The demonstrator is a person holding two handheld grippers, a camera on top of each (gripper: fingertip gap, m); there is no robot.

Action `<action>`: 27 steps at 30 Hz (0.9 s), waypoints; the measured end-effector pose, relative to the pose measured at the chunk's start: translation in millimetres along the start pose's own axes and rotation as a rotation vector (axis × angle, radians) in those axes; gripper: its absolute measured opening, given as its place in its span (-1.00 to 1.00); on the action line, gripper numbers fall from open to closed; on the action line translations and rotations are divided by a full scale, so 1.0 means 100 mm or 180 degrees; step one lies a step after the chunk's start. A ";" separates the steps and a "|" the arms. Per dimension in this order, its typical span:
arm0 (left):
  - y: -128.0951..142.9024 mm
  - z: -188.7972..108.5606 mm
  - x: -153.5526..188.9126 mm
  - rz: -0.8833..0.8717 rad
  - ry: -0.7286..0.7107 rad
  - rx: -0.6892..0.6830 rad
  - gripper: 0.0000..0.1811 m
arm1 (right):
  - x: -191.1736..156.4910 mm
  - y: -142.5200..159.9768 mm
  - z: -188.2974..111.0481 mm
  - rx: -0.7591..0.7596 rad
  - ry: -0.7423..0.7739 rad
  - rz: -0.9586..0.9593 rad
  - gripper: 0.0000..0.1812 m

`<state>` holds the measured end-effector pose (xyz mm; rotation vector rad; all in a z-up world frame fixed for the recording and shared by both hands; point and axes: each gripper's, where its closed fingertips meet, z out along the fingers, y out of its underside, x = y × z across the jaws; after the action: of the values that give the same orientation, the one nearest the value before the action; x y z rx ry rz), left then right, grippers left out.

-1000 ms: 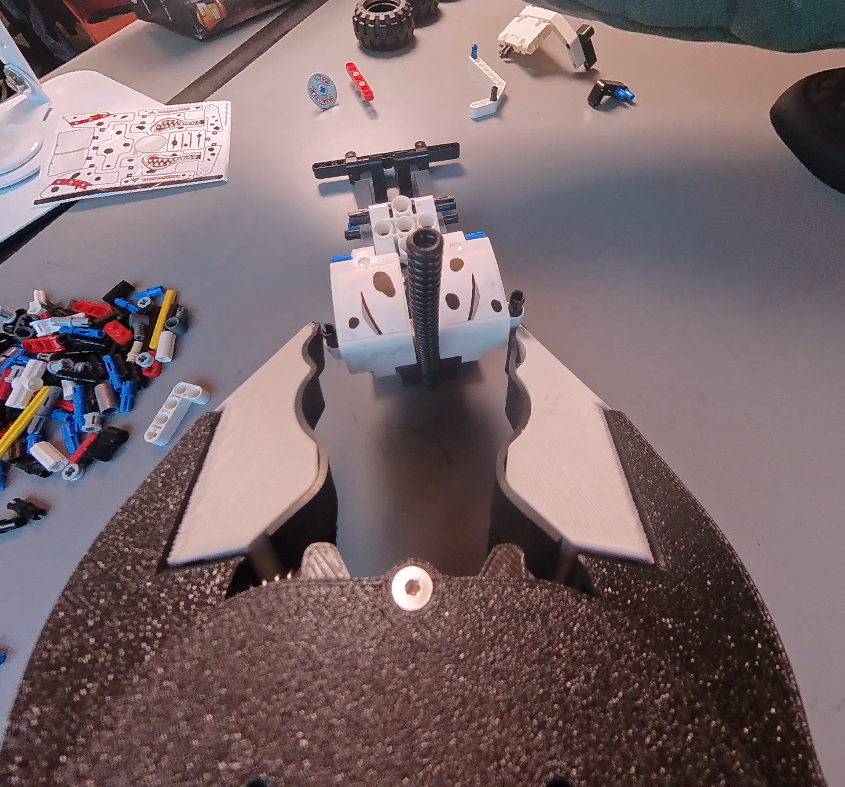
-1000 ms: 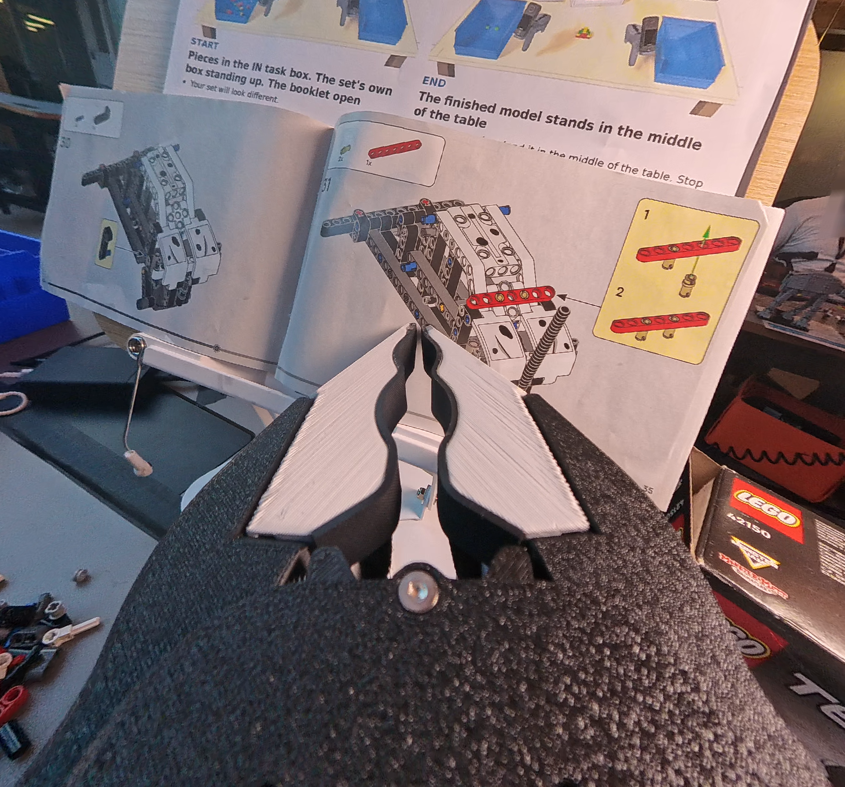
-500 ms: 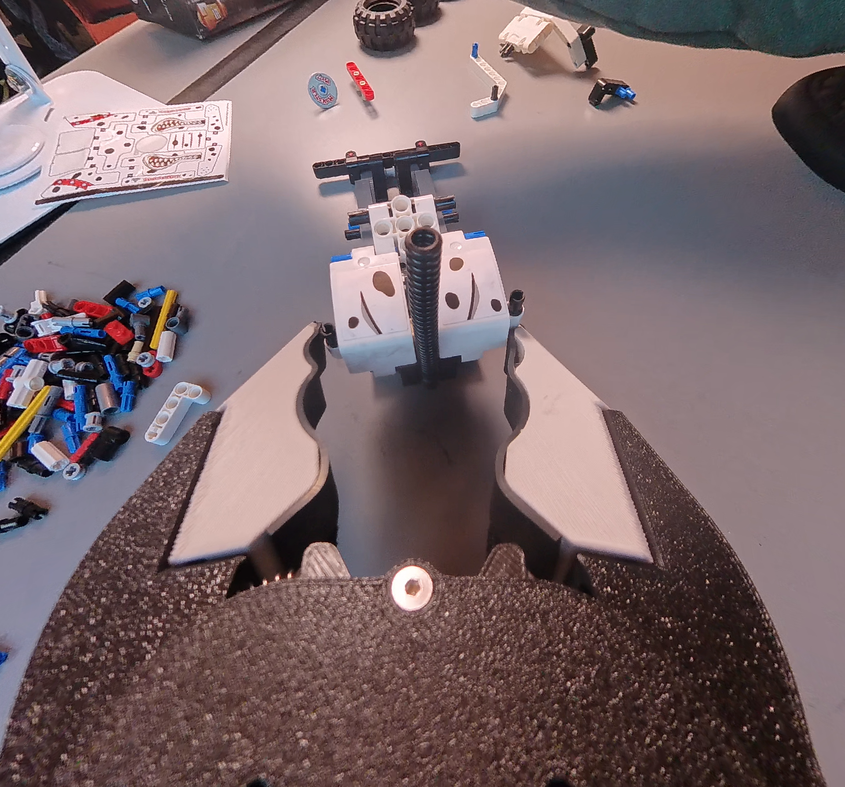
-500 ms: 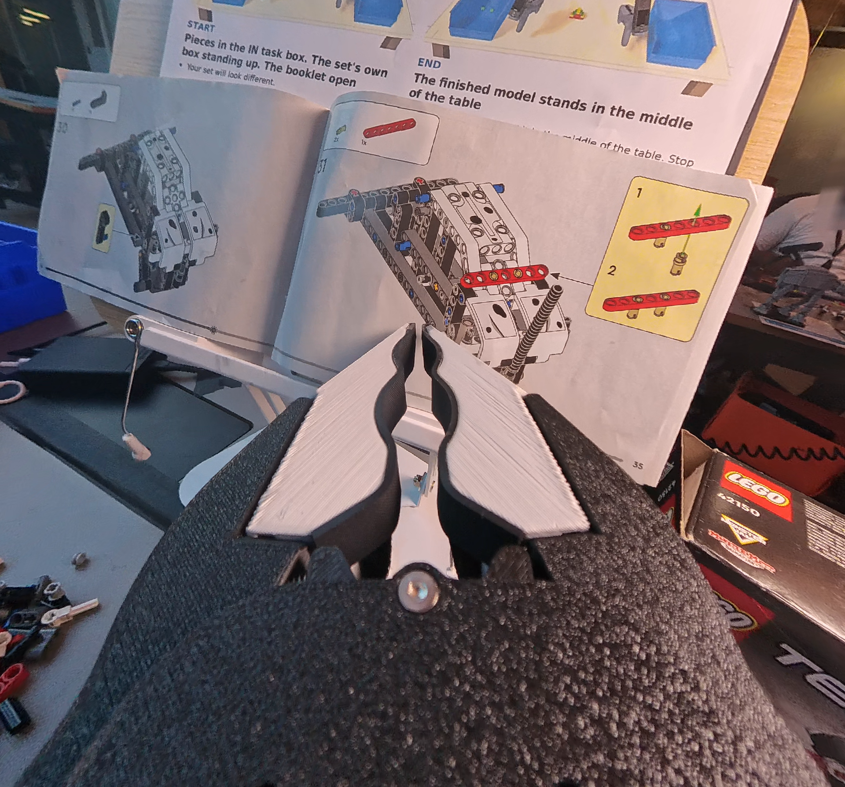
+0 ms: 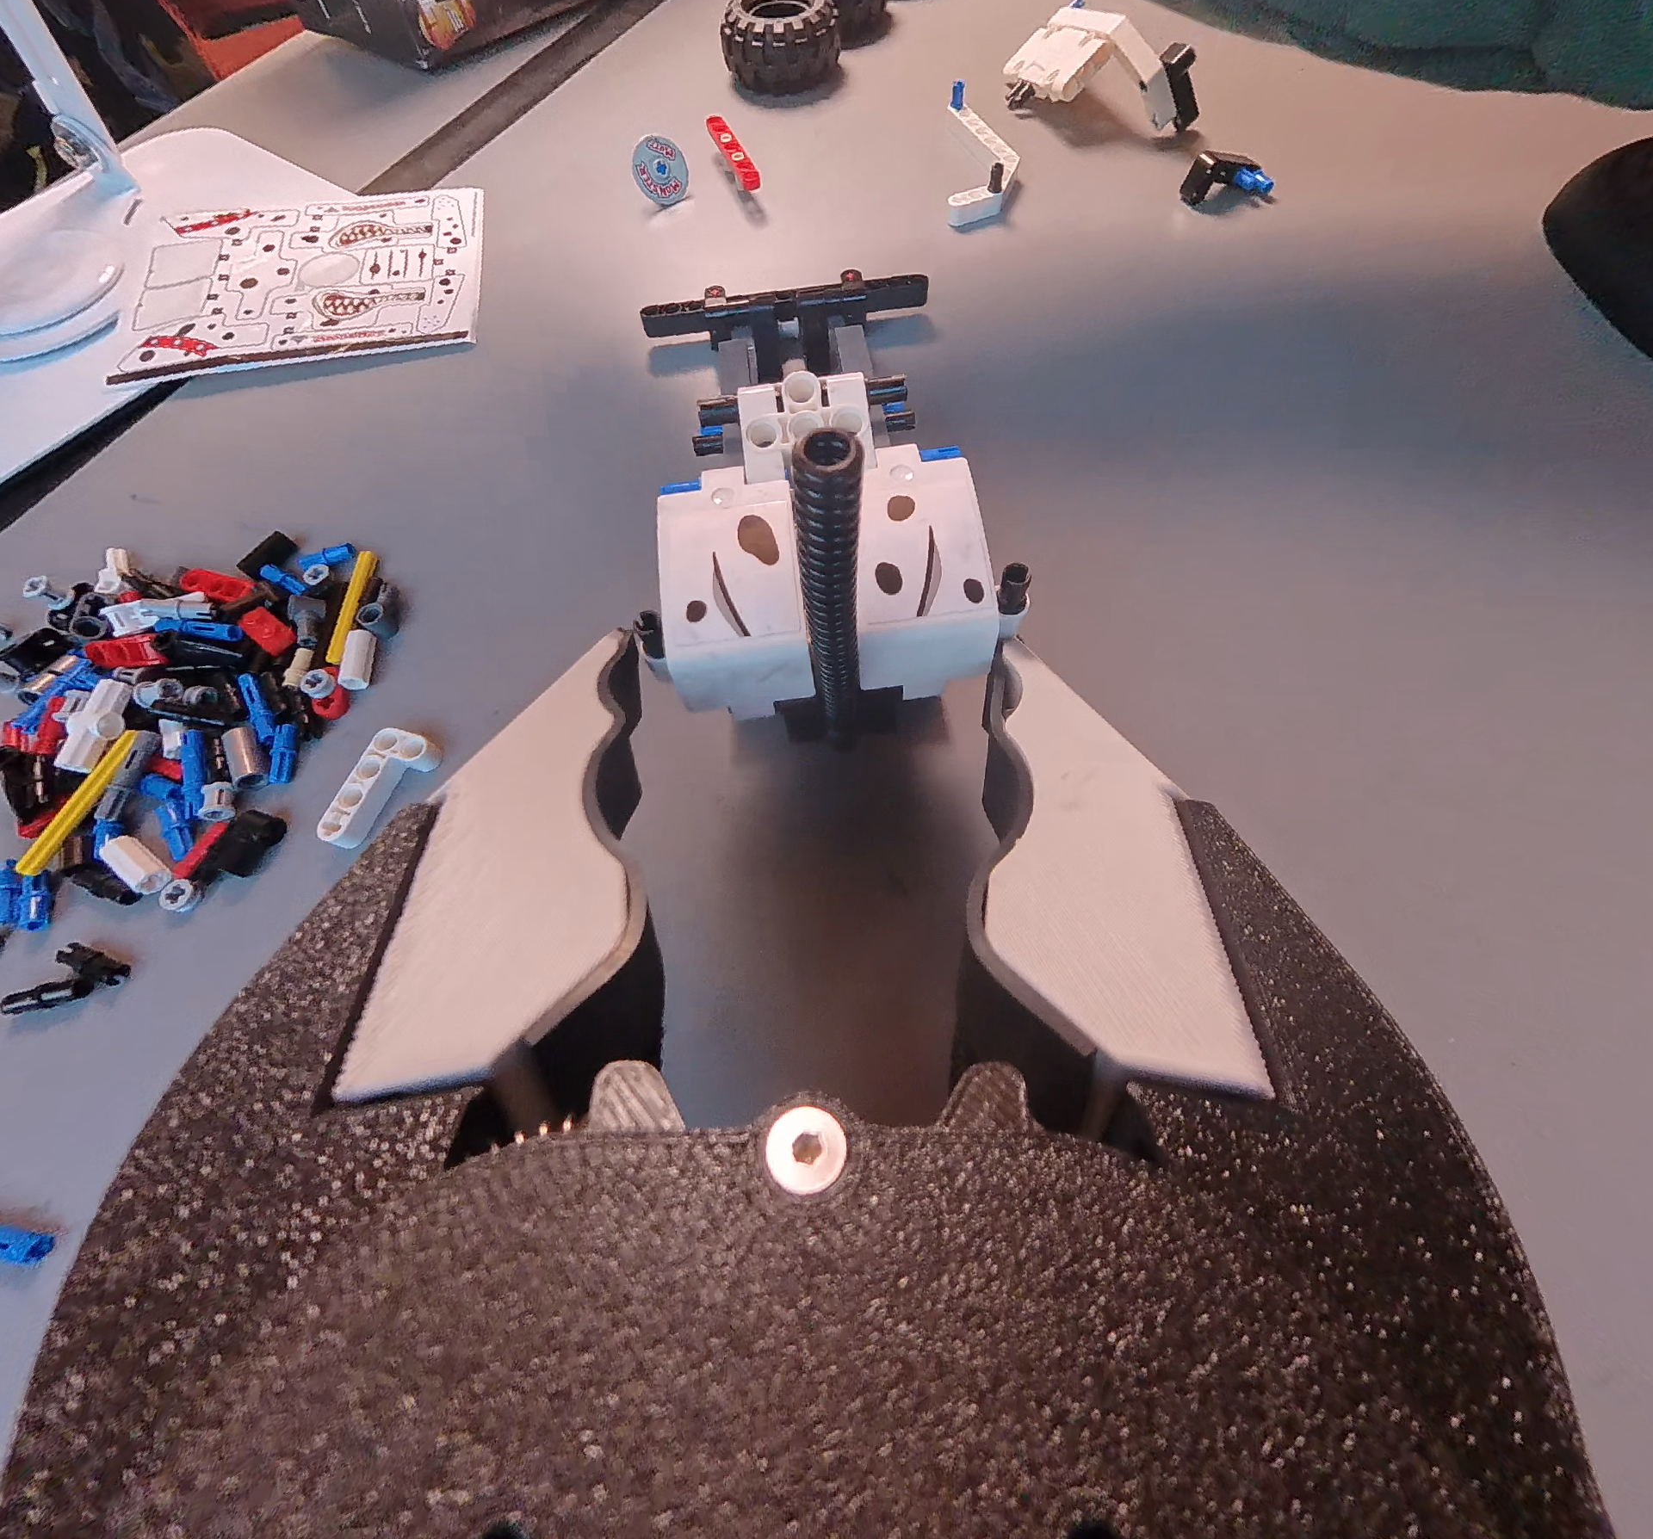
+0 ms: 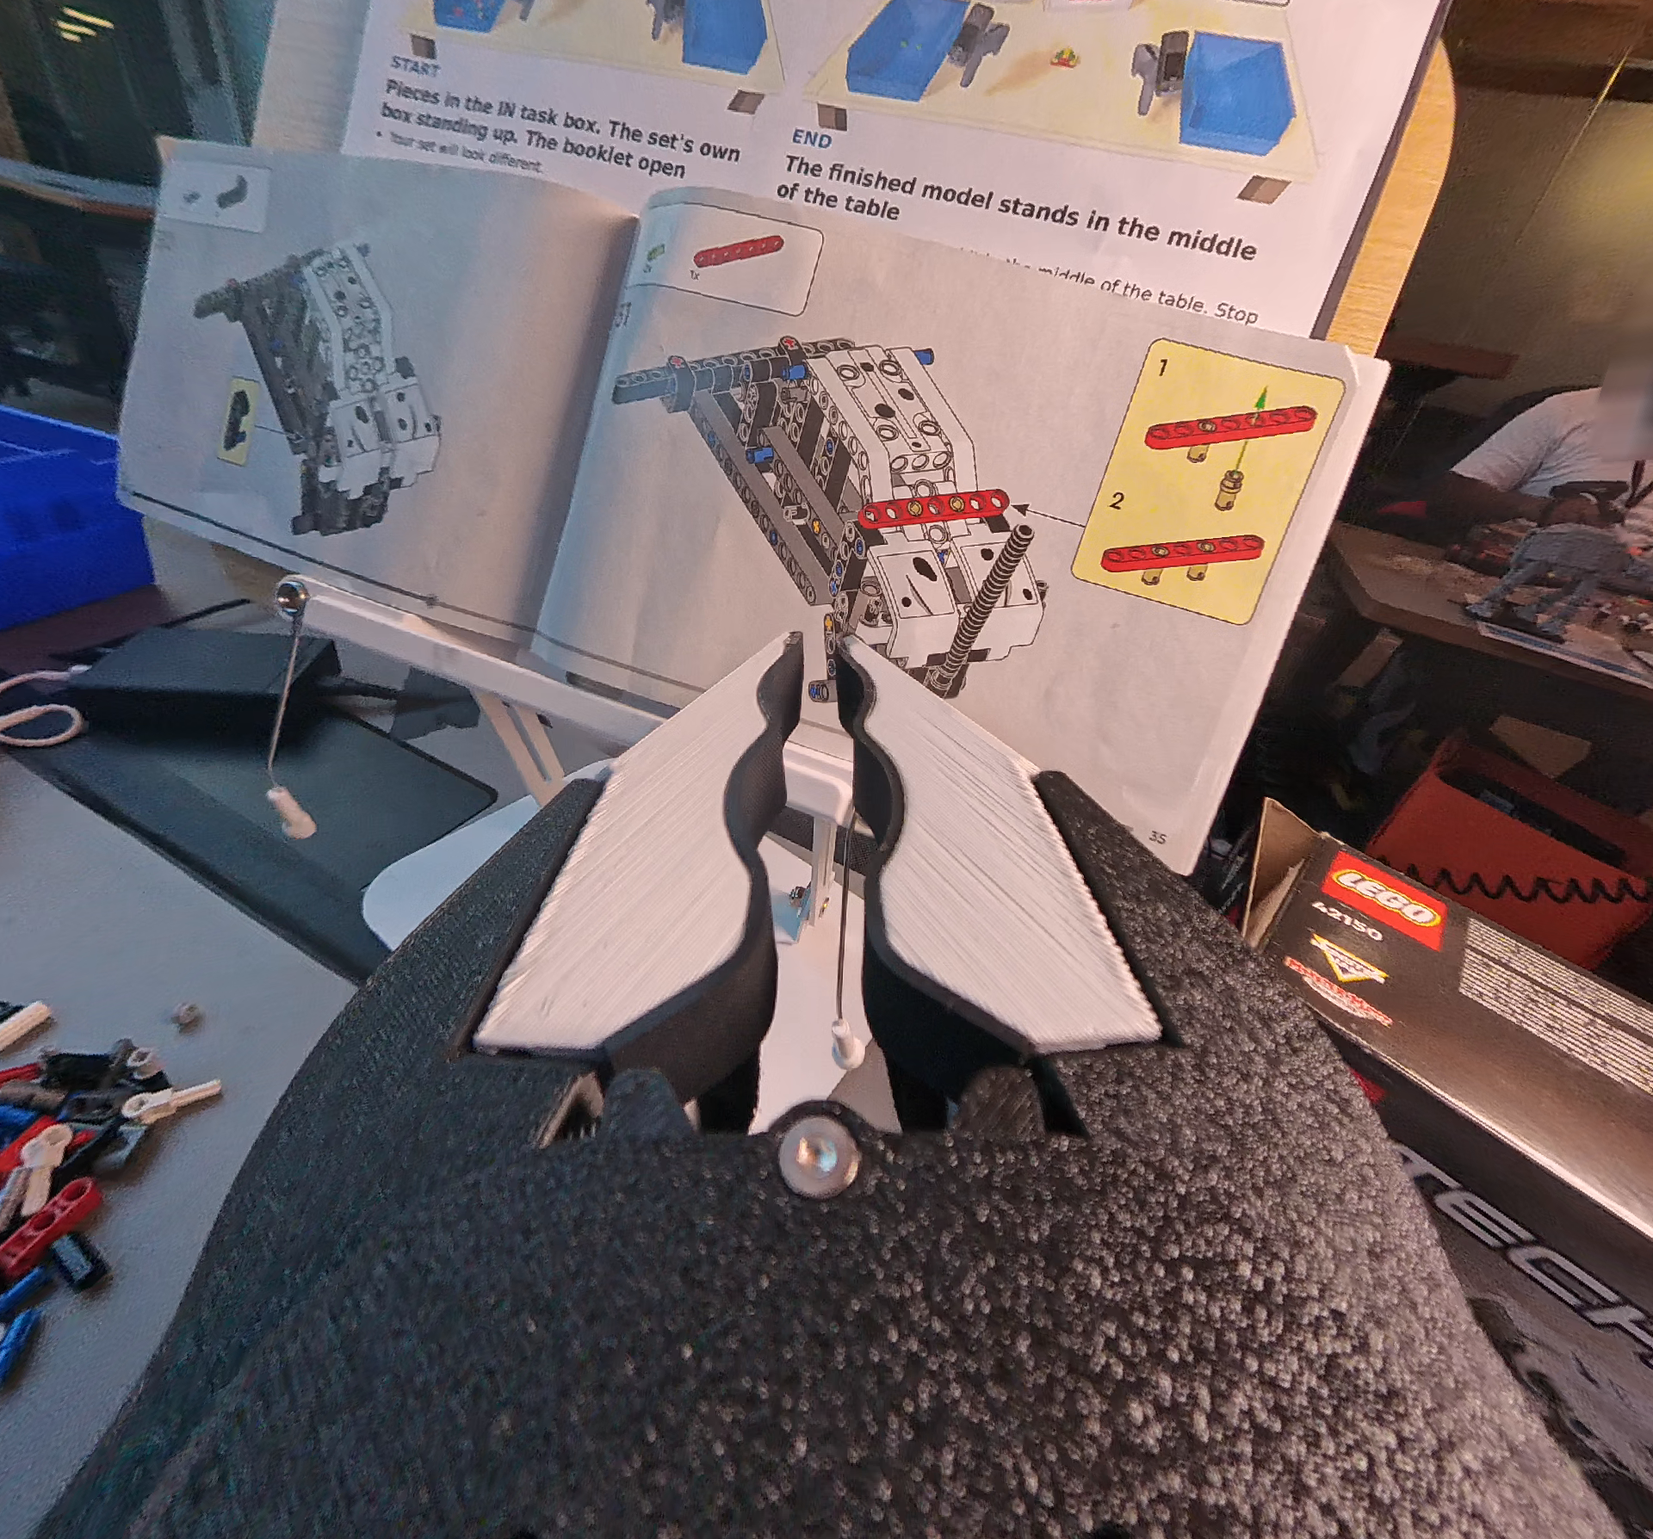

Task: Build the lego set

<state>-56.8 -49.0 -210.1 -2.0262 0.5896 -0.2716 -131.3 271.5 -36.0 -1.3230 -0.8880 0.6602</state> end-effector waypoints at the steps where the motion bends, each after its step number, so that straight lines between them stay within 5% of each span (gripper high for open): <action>1: 0.00 0.00 -0.01 0.0001 -0.0006 -0.0001 -0.15 | -0.01 -0.01 -0.06 -0.0006 -0.0047 -0.0010 -0.91; 7: 0.03 -0.04 -0.09 -0.0088 0.0006 0.0003 -0.21 | -0.38 0.05 -0.58 -0.0182 -0.0825 -0.0133 -0.82; 12: 0.00 -0.08 -0.17 -0.0687 0.0384 0.0001 -0.22 | -0.88 0.46 -1.29 -0.0598 -0.1779 -0.0410 -0.68; 18: -0.04 -0.12 -0.27 -0.1694 0.1077 0.0010 -0.25 | -1.09 0.62 -1.95 -0.0677 -0.2149 -0.0365 -0.62; 27: -0.05 -0.07 -0.29 -0.1750 0.1140 -0.0068 -0.28 | -1.23 1.01 -2.32 -0.0969 -0.2285 -0.0717 -0.57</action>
<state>-83.0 -37.6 -201.2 -2.1441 0.2330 -0.9728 8.3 61.7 -159.6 -1.2285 -1.7480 0.8607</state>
